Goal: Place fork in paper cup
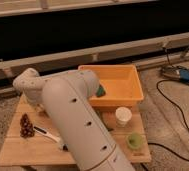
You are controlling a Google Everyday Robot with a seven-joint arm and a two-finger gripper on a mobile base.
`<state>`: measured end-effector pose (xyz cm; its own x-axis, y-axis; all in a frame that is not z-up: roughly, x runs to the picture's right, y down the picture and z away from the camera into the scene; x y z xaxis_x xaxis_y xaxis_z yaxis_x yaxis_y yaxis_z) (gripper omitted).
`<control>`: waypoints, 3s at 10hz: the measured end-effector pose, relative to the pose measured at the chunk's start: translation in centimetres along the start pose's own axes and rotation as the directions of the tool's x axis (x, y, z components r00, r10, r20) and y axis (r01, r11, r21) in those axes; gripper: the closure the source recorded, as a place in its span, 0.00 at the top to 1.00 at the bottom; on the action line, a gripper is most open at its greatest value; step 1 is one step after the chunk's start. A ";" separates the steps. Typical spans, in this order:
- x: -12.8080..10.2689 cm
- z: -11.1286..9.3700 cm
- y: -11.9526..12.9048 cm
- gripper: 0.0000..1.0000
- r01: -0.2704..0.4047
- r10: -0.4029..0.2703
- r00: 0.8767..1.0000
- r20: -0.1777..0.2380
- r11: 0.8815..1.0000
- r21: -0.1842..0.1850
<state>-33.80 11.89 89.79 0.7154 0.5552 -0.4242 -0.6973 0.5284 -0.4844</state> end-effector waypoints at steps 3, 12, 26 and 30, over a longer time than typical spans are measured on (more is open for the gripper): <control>0.1 0.2 0.1 0.33 -0.001 0.001 1.000 -0.002 1.000 -0.002; 0.9 -0.1 -0.1 0.00 -0.003 0.003 1.000 -0.013 1.000 0.004; 3.2 -10.5 -2.1 0.00 -0.068 0.063 0.993 0.100 0.997 0.047; 8.7 -13.8 -1.5 0.00 -0.147 0.143 0.979 0.147 0.989 0.019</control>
<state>-25.90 7.06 76.30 0.5939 0.7136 -0.3716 -0.7957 0.4527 -0.4023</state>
